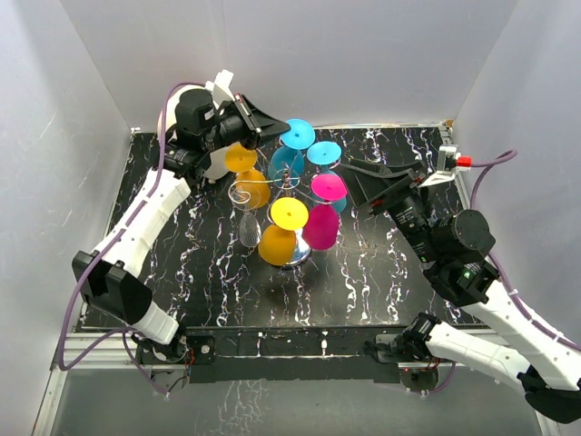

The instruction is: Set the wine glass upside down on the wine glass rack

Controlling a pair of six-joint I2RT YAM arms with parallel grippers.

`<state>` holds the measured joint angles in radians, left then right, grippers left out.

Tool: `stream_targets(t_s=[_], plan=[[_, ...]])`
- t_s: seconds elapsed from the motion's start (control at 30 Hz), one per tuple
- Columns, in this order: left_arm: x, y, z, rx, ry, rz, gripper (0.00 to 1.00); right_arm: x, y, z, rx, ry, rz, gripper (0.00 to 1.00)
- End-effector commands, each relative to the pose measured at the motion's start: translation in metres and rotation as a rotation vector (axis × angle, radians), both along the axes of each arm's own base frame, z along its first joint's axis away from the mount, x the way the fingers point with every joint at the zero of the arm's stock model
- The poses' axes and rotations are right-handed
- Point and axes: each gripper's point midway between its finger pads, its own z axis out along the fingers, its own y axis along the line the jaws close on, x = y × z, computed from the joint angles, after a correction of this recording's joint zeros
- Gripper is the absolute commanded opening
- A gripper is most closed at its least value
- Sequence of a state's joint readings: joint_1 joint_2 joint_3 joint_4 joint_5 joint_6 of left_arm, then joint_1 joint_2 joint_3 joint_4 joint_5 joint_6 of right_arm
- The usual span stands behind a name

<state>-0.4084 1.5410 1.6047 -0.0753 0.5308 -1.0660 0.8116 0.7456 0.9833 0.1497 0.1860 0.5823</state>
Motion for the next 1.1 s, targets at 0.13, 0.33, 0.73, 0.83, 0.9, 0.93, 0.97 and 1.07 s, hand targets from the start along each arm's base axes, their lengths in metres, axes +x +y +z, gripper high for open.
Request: stream_targets(t_s=[0.13, 0.33, 0.73, 0.83, 0.9, 0.93, 0.97, 1.07], plan=[[0.019, -0.003, 0.023, -0.009, -0.074, 0.026, 0.0, -0.005, -0.008, 0.009, 0.044, -0.018, -0.011, 0.59], [0.03, -0.003, 0.019, 0.022, -0.082, 0.056, 0.0, -0.004, -0.01, 0.009, 0.04, -0.015, -0.02, 0.59], [0.043, 0.015, 0.002, 0.158, -0.112, 0.161, 0.0, -0.001, -0.008, 0.005, 0.031, -0.01, -0.025, 0.59], [0.04, 0.023, -0.004, 0.206, -0.122, 0.18, 0.0, -0.001, -0.008, 0.005, 0.029, -0.012, -0.025, 0.59], [0.038, 0.028, -0.008, 0.229, -0.125, 0.197, 0.0, 0.0, -0.007, 0.005, 0.028, -0.012, -0.028, 0.59], [0.038, 0.029, -0.01, 0.235, -0.126, 0.203, 0.0, 0.0, -0.007, 0.005, 0.026, -0.013, -0.027, 0.59], [0.037, 0.03, -0.01, 0.237, -0.127, 0.205, 0.0, 0.0, -0.006, 0.005, 0.026, -0.015, -0.025, 0.59], [0.036, 0.032, -0.012, 0.243, -0.118, 0.209, 0.0, 0.0, -0.005, 0.005, 0.023, -0.02, -0.02, 0.59]])
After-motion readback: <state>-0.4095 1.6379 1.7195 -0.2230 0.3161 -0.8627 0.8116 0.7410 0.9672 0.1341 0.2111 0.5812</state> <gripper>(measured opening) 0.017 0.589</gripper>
